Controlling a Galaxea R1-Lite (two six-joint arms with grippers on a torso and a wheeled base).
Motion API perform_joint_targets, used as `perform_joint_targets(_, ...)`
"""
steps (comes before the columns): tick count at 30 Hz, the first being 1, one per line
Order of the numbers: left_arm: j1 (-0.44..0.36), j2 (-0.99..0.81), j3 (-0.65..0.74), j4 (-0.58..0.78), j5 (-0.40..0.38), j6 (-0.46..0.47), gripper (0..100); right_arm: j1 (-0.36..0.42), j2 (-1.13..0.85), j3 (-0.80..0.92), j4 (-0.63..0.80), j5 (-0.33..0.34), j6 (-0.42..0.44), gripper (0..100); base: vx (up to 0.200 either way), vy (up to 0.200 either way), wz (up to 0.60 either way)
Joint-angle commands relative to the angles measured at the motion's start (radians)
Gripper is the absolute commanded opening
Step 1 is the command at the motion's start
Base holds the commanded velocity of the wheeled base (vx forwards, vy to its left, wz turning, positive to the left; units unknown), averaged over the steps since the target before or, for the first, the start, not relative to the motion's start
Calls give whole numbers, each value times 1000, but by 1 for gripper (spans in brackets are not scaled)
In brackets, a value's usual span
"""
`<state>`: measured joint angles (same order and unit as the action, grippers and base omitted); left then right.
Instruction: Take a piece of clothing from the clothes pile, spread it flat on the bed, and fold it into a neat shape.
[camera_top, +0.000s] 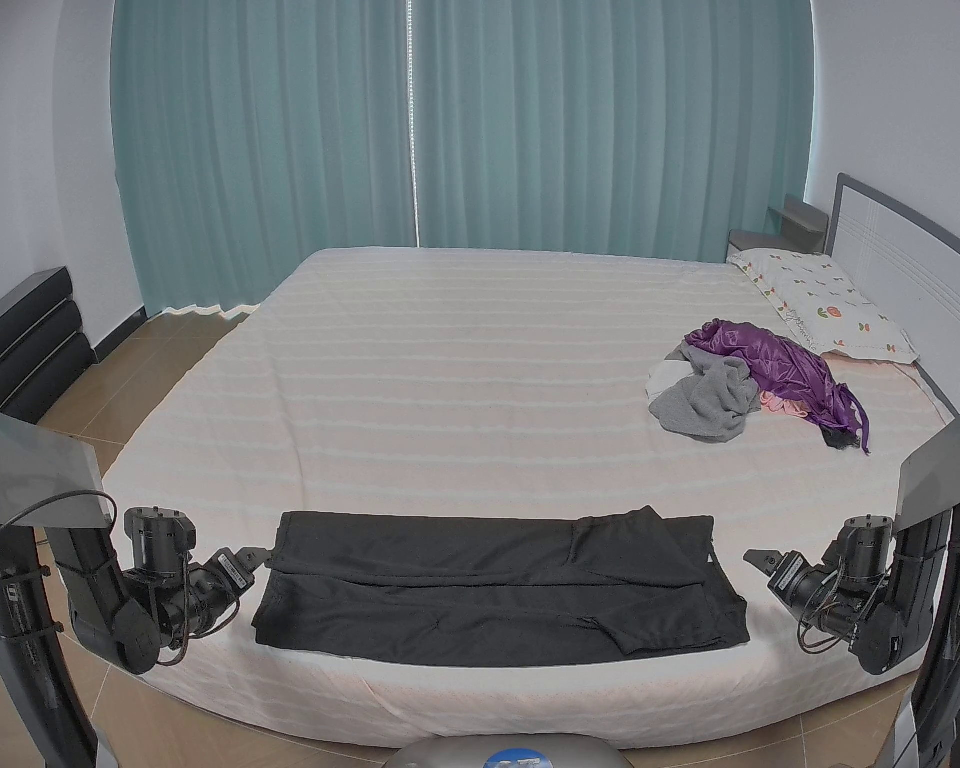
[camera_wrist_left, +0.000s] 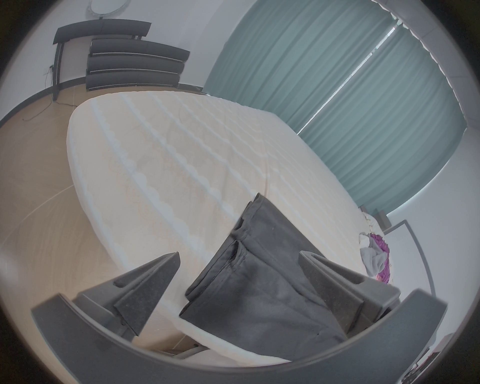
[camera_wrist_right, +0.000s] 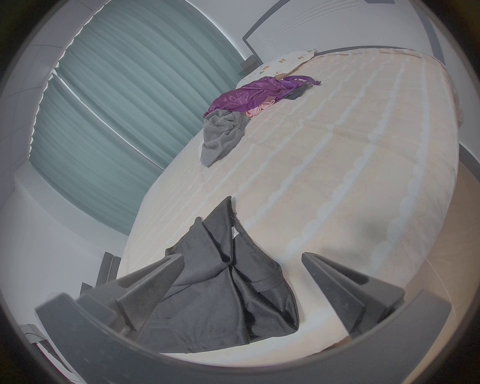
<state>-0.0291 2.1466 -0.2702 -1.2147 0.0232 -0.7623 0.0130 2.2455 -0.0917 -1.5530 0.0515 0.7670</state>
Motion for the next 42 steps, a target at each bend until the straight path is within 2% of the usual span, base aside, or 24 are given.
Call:
perform_joint_targets(1, 2, -11, -23, 0, 0, -20, 100, -4, -3, -8, -1, 4, 9, 100, 0, 0, 0)
perform_joint_targets(9, 2, -2, -29, -3, -3, -28, 100, -4, 16, -8, -1, 25, 11, 100, 0, 0, 0)
perform_joint_targets(13, 3, -1, -37, -2, -20, -64, 100, 5, 29, -8, -2, 25, 17, 100, 200, 0, 0)
perform_joint_targets(18, -2, 7, -32, 0, -37, -64, 100, 8, 32, -8, -9, 39, 38, 100, 200, 0, 0)
perform_joint_targets(28, -6, 82, -40, -2, -37, -64, 100, 10, 52, -8, -9, 103, 77, 100, 0, 0, 0)
perform_joint_targets(42, -20, 138, -101, 7, -34, -52, 100, 10, 89, -29, -9, 119, 109, 100, 0, 0, 0)
